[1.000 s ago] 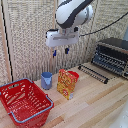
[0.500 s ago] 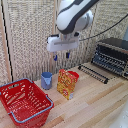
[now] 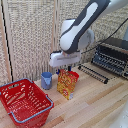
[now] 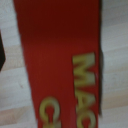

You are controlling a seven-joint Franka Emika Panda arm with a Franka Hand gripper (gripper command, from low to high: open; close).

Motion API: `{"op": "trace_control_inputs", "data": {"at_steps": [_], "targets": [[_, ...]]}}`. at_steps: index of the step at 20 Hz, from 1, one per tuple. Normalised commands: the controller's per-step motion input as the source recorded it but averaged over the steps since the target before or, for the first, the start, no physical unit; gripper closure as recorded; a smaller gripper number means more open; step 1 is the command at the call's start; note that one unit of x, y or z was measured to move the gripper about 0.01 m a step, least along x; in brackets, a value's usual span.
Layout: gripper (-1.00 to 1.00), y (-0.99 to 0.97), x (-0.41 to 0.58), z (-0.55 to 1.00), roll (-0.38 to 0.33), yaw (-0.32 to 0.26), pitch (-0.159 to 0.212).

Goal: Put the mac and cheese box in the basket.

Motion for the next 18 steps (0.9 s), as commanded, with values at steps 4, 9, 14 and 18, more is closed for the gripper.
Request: {"op": "trace_control_inputs", "data": {"at_steps": [4,9,14,18], "targets": [[1.0,0.0,0.135,-0.34,-0.005,0.088,0.0],[1.0,0.0,0.082,-0.03,0.0,0.007,0.019],[1.0,0.0,0.059,0.01,0.0,-0.02,0.013],[1.0,0.0,0.023,0.16,0.0,-0.05,0.056]]}}
